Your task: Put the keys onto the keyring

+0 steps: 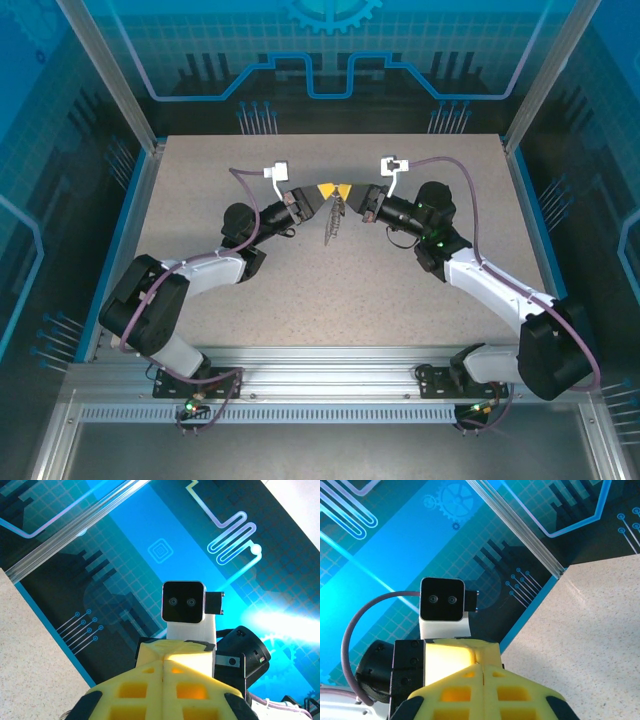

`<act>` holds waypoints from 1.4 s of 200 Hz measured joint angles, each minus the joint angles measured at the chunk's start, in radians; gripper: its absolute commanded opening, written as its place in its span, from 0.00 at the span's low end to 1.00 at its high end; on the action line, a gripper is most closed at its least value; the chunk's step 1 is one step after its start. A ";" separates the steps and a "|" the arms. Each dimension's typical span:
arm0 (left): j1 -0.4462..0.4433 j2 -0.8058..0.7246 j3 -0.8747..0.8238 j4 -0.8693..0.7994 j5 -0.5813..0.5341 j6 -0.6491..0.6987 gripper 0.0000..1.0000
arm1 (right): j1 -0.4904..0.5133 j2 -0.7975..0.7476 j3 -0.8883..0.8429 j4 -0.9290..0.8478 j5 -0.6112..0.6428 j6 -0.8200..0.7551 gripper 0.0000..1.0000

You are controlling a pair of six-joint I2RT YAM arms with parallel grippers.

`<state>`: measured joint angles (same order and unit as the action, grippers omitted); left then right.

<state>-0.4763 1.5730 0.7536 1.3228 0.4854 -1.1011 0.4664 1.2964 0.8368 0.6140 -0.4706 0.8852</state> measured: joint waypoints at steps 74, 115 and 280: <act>0.010 -0.005 0.003 -0.040 0.033 0.024 0.28 | -0.007 0.000 0.005 -0.032 -0.039 -0.039 0.00; 0.048 -0.034 0.020 -0.126 0.103 0.074 0.44 | -0.042 0.015 0.056 -0.108 -0.130 -0.084 0.00; 0.127 -0.099 0.209 -0.689 0.396 0.493 0.52 | -0.123 0.151 0.265 -0.423 -0.438 -0.330 0.00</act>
<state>-0.3492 1.4742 0.9627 0.6338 0.8814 -0.6079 0.3435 1.4475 1.1015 0.1905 -0.9085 0.5556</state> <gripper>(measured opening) 0.524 0.065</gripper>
